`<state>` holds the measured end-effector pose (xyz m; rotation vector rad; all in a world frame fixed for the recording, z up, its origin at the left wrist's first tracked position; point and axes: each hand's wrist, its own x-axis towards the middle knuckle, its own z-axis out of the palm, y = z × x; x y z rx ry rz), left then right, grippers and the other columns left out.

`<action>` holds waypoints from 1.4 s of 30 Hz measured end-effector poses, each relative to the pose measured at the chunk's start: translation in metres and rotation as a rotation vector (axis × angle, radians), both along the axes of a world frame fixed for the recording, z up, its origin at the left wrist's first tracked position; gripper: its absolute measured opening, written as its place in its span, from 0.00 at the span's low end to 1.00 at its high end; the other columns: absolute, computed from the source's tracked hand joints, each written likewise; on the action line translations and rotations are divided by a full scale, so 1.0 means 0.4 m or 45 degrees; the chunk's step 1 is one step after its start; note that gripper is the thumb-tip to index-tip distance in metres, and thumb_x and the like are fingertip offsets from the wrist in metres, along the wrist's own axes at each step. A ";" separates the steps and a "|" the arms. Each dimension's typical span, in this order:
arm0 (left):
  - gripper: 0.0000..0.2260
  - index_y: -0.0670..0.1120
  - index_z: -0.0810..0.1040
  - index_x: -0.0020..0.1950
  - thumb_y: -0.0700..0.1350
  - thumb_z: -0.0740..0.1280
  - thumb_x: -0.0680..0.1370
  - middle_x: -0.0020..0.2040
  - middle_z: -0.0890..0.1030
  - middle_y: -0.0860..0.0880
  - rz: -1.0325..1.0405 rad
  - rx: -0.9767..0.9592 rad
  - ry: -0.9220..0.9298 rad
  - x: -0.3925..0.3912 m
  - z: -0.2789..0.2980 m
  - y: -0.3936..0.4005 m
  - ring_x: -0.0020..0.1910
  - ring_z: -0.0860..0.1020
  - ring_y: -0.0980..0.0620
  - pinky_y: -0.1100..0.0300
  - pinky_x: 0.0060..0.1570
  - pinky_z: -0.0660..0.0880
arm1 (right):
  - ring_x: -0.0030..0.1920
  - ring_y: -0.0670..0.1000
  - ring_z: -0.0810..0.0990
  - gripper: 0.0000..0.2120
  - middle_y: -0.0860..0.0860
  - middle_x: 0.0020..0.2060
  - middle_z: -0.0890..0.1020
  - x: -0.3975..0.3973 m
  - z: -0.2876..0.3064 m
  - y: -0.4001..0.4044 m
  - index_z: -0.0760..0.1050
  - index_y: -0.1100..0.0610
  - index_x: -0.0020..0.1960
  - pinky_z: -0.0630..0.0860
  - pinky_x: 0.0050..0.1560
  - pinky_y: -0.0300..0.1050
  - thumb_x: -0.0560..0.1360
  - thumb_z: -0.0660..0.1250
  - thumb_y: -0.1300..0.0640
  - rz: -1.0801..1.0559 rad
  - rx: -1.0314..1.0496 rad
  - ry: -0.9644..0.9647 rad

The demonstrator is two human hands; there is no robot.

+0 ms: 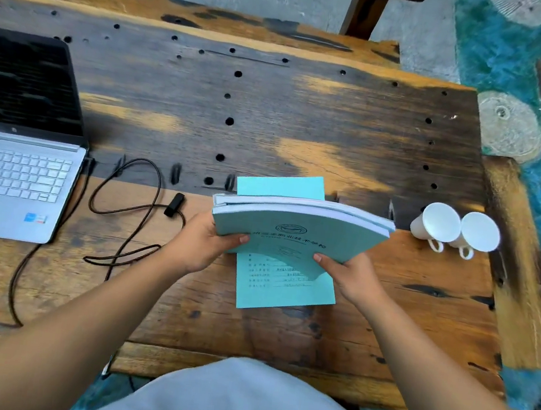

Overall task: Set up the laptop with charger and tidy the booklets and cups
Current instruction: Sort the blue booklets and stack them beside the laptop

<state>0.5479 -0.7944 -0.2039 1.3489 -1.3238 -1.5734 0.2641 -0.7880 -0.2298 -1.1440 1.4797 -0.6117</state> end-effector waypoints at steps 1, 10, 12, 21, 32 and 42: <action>0.17 0.50 0.77 0.56 0.29 0.68 0.76 0.54 0.82 0.52 0.024 0.032 0.012 -0.006 -0.015 0.003 0.50 0.81 0.62 0.66 0.46 0.78 | 0.55 0.52 0.81 0.13 0.50 0.54 0.84 -0.001 -0.006 -0.001 0.78 0.49 0.54 0.79 0.58 0.57 0.74 0.72 0.64 -0.008 0.003 0.002; 0.14 0.46 0.77 0.60 0.42 0.72 0.75 0.56 0.84 0.48 0.145 0.237 0.060 0.015 -0.060 -0.038 0.53 0.84 0.47 0.52 0.47 0.82 | 0.53 0.52 0.84 0.14 0.52 0.56 0.84 0.030 -0.025 -0.070 0.76 0.59 0.61 0.80 0.52 0.49 0.76 0.70 0.61 -0.118 0.097 -0.067; 0.15 0.45 0.75 0.61 0.41 0.70 0.75 0.56 0.84 0.45 0.275 0.382 0.208 0.027 -0.069 -0.029 0.51 0.84 0.42 0.51 0.44 0.82 | 0.51 0.53 0.85 0.12 0.52 0.54 0.85 0.060 -0.042 -0.079 0.76 0.57 0.60 0.81 0.51 0.52 0.77 0.70 0.59 -0.128 0.233 -0.138; 0.10 0.45 0.74 0.60 0.37 0.64 0.80 0.53 0.84 0.39 0.349 0.693 0.105 0.139 -0.153 0.061 0.47 0.84 0.36 0.47 0.38 0.82 | 0.62 0.57 0.73 0.20 0.53 0.61 0.76 0.067 -0.202 -0.047 0.73 0.55 0.64 0.72 0.59 0.48 0.74 0.70 0.51 0.144 0.240 0.794; 0.15 0.45 0.74 0.65 0.43 0.68 0.79 0.55 0.84 0.41 0.565 0.895 -0.071 0.174 -0.266 0.088 0.50 0.83 0.37 0.36 0.53 0.78 | 0.49 0.55 0.79 0.22 0.51 0.52 0.80 0.028 -0.216 -0.088 0.70 0.54 0.55 0.73 0.43 0.47 0.68 0.75 0.47 -0.215 0.518 0.713; 0.16 0.46 0.74 0.64 0.46 0.69 0.77 0.54 0.85 0.44 0.622 0.954 -0.110 0.183 -0.292 0.084 0.49 0.84 0.40 0.37 0.53 0.79 | 0.48 0.54 0.82 0.21 0.51 0.52 0.83 0.014 -0.208 -0.105 0.72 0.53 0.54 0.80 0.49 0.55 0.68 0.78 0.52 -0.265 0.627 0.412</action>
